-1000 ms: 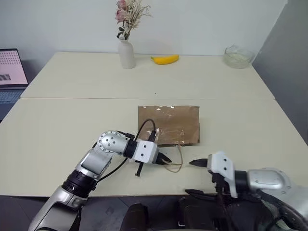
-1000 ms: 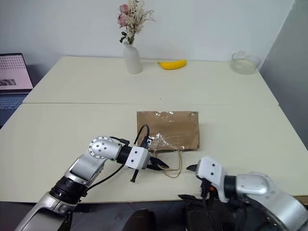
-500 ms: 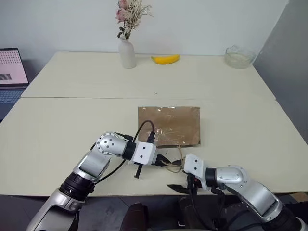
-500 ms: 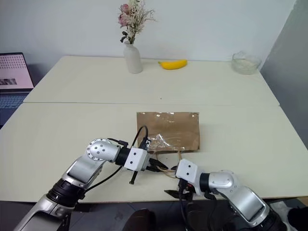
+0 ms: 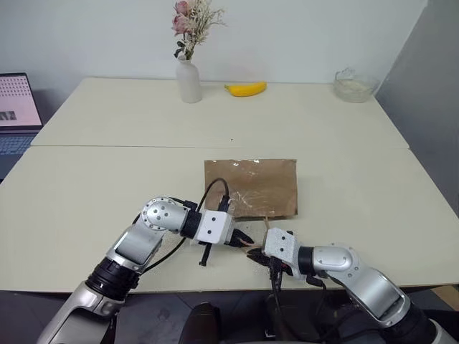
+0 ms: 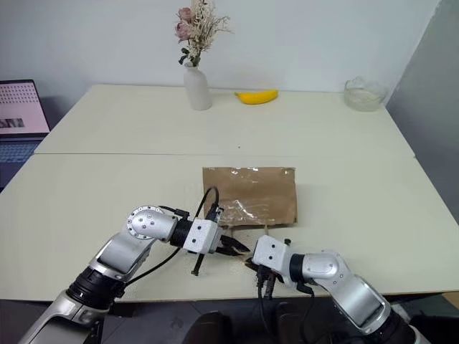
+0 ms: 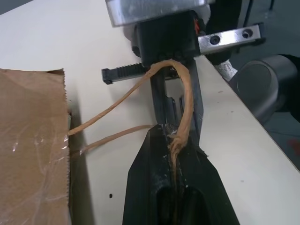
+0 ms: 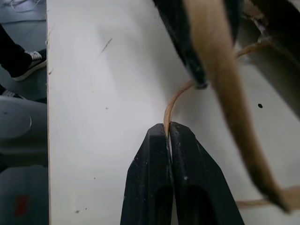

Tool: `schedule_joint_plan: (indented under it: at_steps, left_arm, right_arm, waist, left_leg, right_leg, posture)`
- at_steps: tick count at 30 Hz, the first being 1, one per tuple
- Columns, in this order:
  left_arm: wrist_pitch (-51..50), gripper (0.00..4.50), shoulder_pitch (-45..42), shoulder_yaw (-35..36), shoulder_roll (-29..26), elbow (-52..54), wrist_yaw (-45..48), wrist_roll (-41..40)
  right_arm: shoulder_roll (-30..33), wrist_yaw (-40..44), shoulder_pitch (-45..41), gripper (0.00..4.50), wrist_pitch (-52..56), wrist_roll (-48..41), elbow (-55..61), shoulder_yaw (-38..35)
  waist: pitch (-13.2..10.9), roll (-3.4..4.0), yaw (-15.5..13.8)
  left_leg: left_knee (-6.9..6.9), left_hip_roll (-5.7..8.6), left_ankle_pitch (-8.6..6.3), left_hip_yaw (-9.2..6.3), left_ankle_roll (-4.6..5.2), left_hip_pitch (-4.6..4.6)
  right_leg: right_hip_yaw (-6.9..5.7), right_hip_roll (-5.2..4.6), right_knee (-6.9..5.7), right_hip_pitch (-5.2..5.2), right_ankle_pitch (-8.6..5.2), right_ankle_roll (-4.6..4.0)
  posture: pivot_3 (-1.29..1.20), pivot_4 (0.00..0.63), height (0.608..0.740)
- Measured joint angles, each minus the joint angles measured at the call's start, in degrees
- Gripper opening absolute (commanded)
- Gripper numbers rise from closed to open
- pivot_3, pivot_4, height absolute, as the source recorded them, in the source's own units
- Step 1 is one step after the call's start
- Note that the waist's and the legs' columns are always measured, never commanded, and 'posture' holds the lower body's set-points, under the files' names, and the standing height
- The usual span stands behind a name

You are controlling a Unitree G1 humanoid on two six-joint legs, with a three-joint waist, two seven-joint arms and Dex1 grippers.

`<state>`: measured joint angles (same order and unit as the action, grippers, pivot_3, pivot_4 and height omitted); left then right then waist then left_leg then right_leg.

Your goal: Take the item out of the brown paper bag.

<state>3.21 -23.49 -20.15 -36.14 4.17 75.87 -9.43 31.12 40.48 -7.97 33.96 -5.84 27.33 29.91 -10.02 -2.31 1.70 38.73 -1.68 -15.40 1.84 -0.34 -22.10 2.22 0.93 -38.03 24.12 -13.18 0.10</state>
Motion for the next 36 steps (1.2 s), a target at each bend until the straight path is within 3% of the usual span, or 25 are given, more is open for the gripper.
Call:
schedule_joint_plan:
  at_steps: [6, 10, 16, 22, 27, 34, 36]
  left_arm:
    - [-1.3, 0.0, 0.0, 0.5, -0.1, 0.1, -0.4, -0.9]
    - [-8.5, 0.0, -1.8, 2.7, 1.8, 0.6, -3.3, -4.1]
    - [-27.4, 0.0, -18.2, 12.1, 8.5, -2.5, -14.9, -12.6]
    - [-32.7, 0.0, -31.3, 19.4, 13.0, -13.2, -23.3, -15.5]
    - [-31.4, 0.0, -32.8, 20.5, 12.4, -19.5, -22.6, -15.0]
    - [-31.7, 0.0, -29.5, 19.3, 11.5, -15.5, -18.8, -15.2]
    - [-32.1, 0.0, -29.0, 19.2, 11.5, -14.8, -18.3, -15.3]
  right_arm:
    - [0.2, -0.1, -1.7, 0.09, 0.3, 1.6, -0.6, 0.8]
    - [0.2, -0.2, -2.0, 0.09, 0.1, 2.7, -0.9, 1.1]
    - [-0.2, -1.7, -1.7, 0.09, -1.2, 5.1, -0.8, 2.4]
    - [-0.5, -2.0, -1.6, 0.09, -2.3, 6.8, -0.8, 3.4]
    - [-0.6, -2.1, -1.6, 0.09, -2.4, 7.0, -0.7, 3.2]
    - [-3.1, -3.0, -0.3, 0.09, -1.0, 6.4, -0.7, 1.3]
    - [-4.0, -3.4, 0.2, 0.46, -0.6, 6.1, -0.8, 0.3]
  waist:
    - [0.0, 0.01, 0.0]
    - [0.0, -0.01, 0.0]
    - [0.1, -0.11, 0.0]
    - [0.1, -0.08, 0.3]
    - [0.1, -0.08, 0.2]
    - [0.1, -0.08, 0.1]
    - [0.1, -0.08, 0.1]
  left_leg:
    - [-0.01, 0.02, 0.0, 0.02, 0.0, 0.02]
    - [0.0, 0.02, 0.0, 0.0, 0.0, 0.01]
    - [0.0, 0.05, 0.0, -0.05, 0.0, 0.07]
    - [-0.1, 0.04, 0.0, 0.01, 0.0, 0.16]
    - [-0.12, 0.03, 0.01, 0.01, -0.02, 0.15]
    - [-0.13, 0.03, 0.01, 0.03, -0.03, 0.12]
    - [-0.12, 0.06, 0.01, 0.03, -0.03, 0.11]
  right_leg:
    - [0.01, 0.0, 0.01, -0.01, -0.01, -0.02]
    - [-0.01, 0.0, 0.01, -0.02, -0.01, -0.01]
    - [-0.06, 0.09, 0.02, -0.08, 0.1, 0.18]
    - [0.04, 0.25, 0.02, -0.08, 0.13, 0.22]
    - [0.04, 0.24, 0.02, -0.07, 0.12, 0.21]
    - [0.05, 0.04, 0.01, -0.05, 0.12, 0.21]
    - [0.05, 0.03, 0.02, -0.04, 0.12, 0.21]
  posture:
    - [0.0, 0.15, 0.74]
    - [0.0, 0.15, 0.74]
    - [0.0, 0.15, 0.74]
    - [0.0, 0.15, 0.74]
    - [0.0, 0.15, 0.74]
    - [0.0, 0.15, 0.74]
    - [0.0, 0.15, 0.74]
